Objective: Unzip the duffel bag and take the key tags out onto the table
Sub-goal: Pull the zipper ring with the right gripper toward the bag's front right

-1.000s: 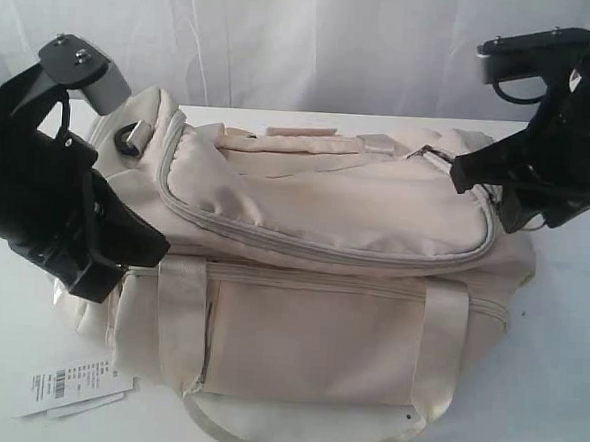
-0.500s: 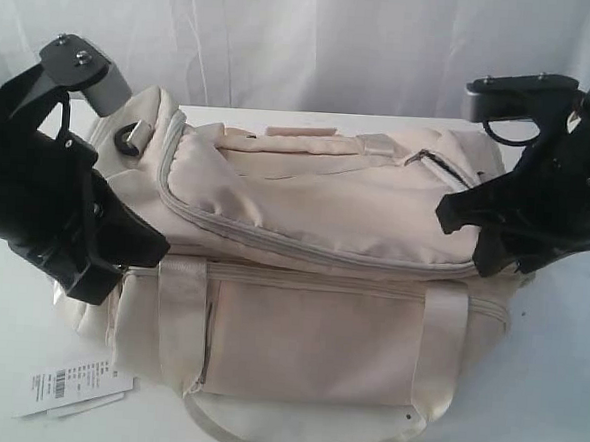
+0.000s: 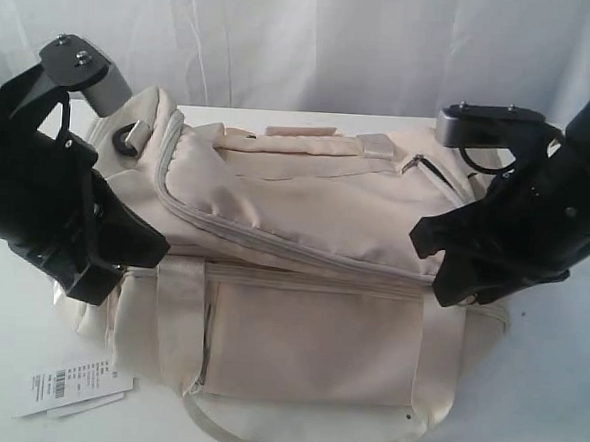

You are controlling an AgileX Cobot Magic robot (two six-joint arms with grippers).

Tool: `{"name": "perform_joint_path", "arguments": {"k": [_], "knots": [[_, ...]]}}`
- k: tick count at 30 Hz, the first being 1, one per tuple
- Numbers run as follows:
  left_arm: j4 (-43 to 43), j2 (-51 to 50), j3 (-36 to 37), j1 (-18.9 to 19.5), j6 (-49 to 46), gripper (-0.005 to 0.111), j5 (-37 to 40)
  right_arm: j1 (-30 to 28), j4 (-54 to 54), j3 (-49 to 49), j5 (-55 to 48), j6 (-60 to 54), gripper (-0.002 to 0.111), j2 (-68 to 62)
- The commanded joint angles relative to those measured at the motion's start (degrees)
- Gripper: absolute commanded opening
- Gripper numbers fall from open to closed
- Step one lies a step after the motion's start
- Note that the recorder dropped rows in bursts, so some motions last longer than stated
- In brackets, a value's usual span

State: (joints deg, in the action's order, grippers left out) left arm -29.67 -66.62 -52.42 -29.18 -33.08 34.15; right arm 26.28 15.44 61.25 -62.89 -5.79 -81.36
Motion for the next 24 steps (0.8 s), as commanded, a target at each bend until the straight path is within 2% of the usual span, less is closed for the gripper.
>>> {"name": "perform_joint_path", "arguments": {"k": [1,12,18,24], "knots": [[-1.1,0.0,-0.3,-0.3,-0.1,0.000,1.1,0.0,5.3,-0.8,-1.1,-3.2,0.000,0.6],[-1.1,0.0,-0.3,-0.3,-0.1,0.000,1.1,0.0,3.8,-3.5,-1.2,-4.3,0.000,0.6],[-1.1,0.0,-0.3,-0.3,-0.1,0.000,1.2,0.0,-1.2,-4.7,0.0,-3.2,0.000,0.6],[-1.1,0.0,-0.3,-0.3,-0.1,0.000,1.3,0.0,-0.3,-4.7,1.1,-3.1,0.000,0.6]]}}
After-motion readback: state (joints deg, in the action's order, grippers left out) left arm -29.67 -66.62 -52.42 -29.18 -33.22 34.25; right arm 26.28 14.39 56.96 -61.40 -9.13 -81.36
